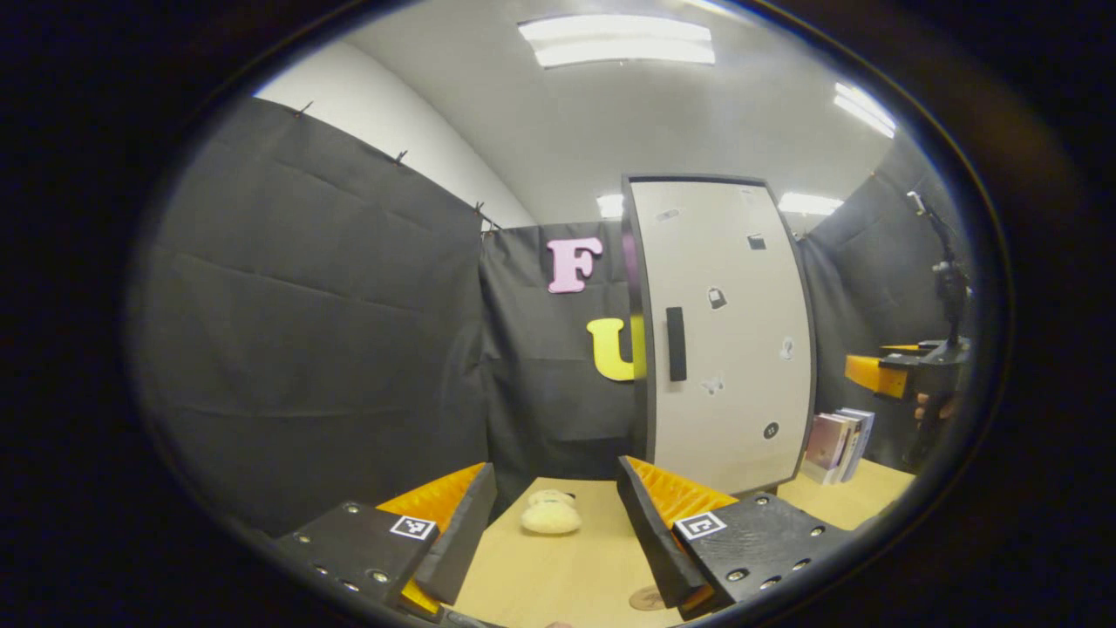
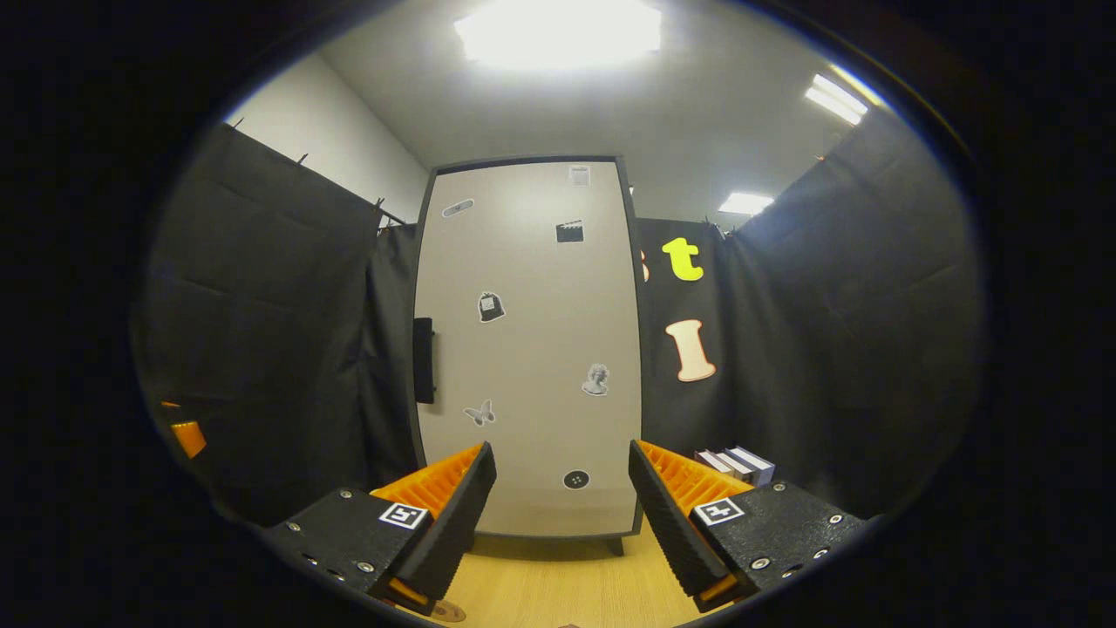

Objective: Open the cabinet door with the right hand, grasp the bottle in the cabinet with the left hand and place it on the coaster, then close the cabinet door with the right hand.

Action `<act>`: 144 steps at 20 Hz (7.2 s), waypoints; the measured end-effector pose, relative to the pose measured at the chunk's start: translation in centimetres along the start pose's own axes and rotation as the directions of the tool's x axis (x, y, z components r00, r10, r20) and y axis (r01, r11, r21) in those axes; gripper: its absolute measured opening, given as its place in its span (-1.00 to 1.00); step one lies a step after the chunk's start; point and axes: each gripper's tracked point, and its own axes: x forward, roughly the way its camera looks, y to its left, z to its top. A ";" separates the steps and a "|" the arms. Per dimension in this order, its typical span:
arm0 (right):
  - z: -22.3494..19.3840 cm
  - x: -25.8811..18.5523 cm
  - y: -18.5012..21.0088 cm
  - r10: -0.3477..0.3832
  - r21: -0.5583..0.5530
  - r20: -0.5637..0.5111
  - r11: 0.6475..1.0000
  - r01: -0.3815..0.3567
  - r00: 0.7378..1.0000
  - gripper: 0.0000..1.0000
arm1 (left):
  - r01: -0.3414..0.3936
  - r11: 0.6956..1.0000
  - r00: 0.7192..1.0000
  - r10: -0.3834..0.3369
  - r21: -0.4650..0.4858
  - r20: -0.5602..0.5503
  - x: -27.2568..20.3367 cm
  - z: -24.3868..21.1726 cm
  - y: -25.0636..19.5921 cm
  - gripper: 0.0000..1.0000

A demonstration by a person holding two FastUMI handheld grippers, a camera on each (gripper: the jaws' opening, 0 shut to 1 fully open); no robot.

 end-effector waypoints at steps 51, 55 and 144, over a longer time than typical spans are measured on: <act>0.5 19.7 18.9 0.253 0.052 -0.190 0.967 -0.248 0.949 -0.53 | -0.104 0.994 0.994 0.104 -0.016 -0.037 -5.0 -2.2 11.8 0.65; 1.1 17.4 18.0 0.276 0.054 -0.186 0.961 -0.271 0.943 -0.53 | -0.044 0.999 0.999 0.043 -0.020 -0.033 -5.7 -1.1 10.7 0.65; -2.0 -7.0 -21.4 -0.440 -0.093 -0.181 0.898 0.430 0.880 0.90 | 0.433 0.897 0.900 -0.436 -0.092 -0.019 39.3 0.3 -37.3 0.49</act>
